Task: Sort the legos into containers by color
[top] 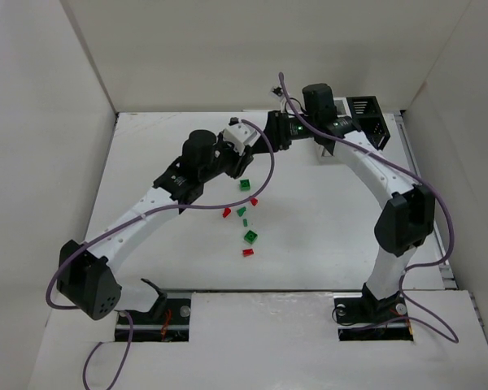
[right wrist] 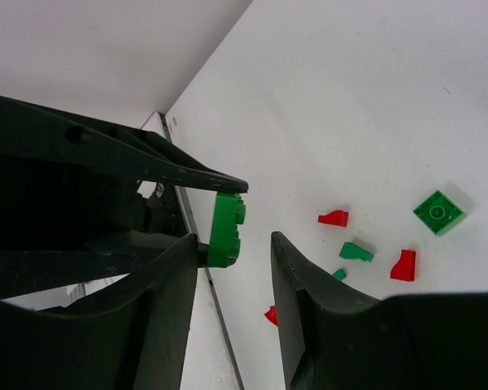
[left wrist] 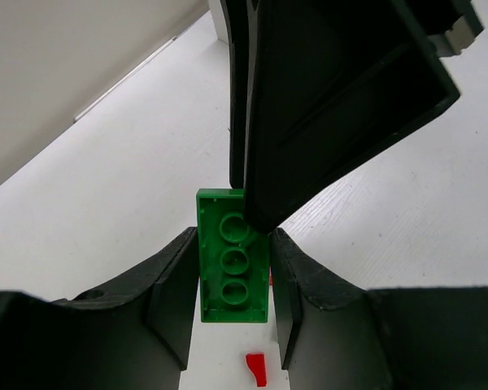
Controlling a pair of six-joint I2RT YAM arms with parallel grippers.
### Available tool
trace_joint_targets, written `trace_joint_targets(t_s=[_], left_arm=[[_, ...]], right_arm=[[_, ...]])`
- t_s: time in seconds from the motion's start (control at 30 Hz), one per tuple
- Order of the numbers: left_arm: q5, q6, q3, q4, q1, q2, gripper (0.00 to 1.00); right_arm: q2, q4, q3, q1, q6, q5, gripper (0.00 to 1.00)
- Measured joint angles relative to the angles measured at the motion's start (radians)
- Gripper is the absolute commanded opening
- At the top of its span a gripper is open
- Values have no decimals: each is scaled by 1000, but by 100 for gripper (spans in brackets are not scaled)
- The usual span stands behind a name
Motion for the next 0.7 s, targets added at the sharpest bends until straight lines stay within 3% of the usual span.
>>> trace_joint_targets(t_s=[0.23,0.3,0.5,0.53,0.63,0.67,0.7], left_arm=[[-1,0,-6,11,0,-2,1],[-2,0,-6,13,-2,-2,1],[-20,7,-7,9,-3,-2,1],[-25,9,-7,8,-4,-2,3],[-34,11,-7,0,-6,-2,8],[-36,11,-7,0,-7,-2,14],[-39,11,-7,0,-8,-2,26]], right_arm=[[24,-1,6,1,3,0,44],[24,0,8,5,5,-1,38],[28,0,22,25,5,9,6],[30,-1,22,25,8,11,0],[36,0,22,26,15,10,0],[36,1,22,26,15,10,0],[36,3,22,26,15,9,0]])
